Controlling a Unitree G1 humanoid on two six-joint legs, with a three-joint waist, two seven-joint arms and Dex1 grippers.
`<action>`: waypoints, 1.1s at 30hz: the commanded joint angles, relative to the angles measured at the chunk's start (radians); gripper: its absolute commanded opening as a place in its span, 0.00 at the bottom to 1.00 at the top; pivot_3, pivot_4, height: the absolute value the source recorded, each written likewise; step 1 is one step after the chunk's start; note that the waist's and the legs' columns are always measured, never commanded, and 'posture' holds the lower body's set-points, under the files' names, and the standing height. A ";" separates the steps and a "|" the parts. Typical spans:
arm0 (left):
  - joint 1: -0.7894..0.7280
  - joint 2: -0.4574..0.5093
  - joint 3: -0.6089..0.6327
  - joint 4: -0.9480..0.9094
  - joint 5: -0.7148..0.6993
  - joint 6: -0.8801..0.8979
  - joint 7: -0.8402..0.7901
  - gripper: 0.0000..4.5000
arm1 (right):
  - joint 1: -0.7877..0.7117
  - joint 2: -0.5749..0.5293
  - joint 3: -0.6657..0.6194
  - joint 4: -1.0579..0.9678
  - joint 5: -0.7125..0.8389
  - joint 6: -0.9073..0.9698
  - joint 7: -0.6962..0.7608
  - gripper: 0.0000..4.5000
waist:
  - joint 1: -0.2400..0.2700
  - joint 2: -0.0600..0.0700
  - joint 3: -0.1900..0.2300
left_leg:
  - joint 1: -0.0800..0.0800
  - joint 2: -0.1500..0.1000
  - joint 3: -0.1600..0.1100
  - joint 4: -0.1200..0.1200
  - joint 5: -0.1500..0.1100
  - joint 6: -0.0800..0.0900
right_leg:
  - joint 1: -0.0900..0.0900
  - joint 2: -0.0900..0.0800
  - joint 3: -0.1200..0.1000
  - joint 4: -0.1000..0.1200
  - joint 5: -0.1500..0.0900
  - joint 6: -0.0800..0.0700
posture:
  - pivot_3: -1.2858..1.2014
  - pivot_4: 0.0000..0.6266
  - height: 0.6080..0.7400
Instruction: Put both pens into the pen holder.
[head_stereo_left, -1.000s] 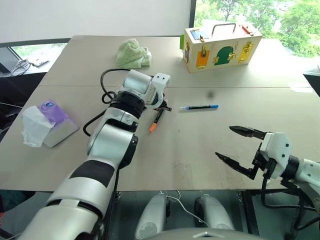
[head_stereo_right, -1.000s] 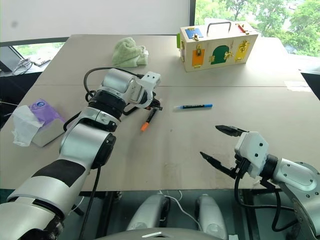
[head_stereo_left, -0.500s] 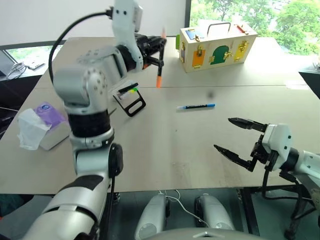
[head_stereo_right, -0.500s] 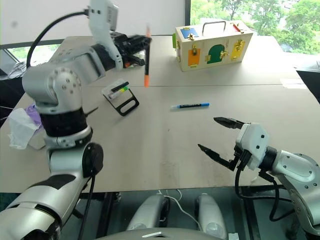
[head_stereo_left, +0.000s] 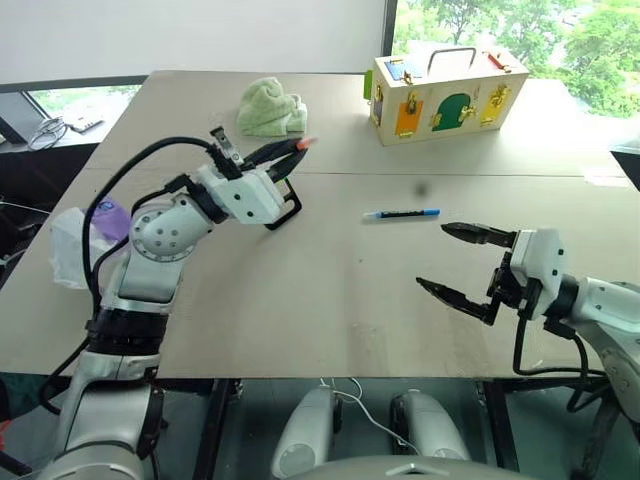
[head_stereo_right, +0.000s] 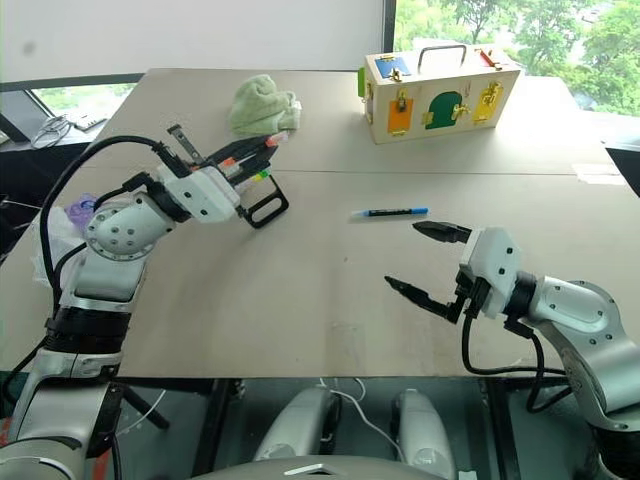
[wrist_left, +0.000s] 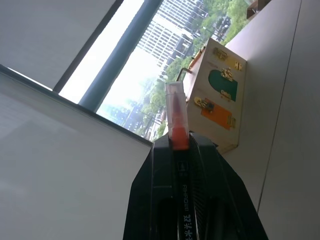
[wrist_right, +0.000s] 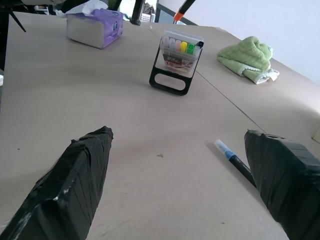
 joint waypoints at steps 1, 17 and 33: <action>-0.051 -0.023 -0.006 0.096 -0.049 -0.110 -0.018 0.01 | -0.008 -0.008 -0.016 -0.025 0.016 -0.008 0.013 1.00 | -0.002 0.000 0.000 | 0.000 0.000 0.000 0.000 0.000 0.000 | 0.000 0.000 -0.001 0.000 0.000 0.000 | 0.52 0.24 1.00; -0.032 -0.005 0.053 0.260 -0.167 -0.111 -0.042 0.80 | -0.035 -0.046 0.001 -0.021 -0.033 0.086 -0.055 1.00 | -0.011 0.000 0.000 | 0.000 0.000 0.001 0.002 -0.001 0.001 | 0.000 0.005 -0.004 0.001 0.000 0.001 | 0.52 0.24 1.00; 0.556 0.285 0.338 -0.867 -1.181 1.172 0.011 0.98 | -0.952 0.182 0.525 1.056 -0.430 0.142 0.159 1.00 | -0.055 0.006 0.004 | 0.001 0.001 0.001 0.000 -0.001 0.001 | -0.001 0.006 0.001 0.001 0.001 0.000 | 0.52 0.24 1.00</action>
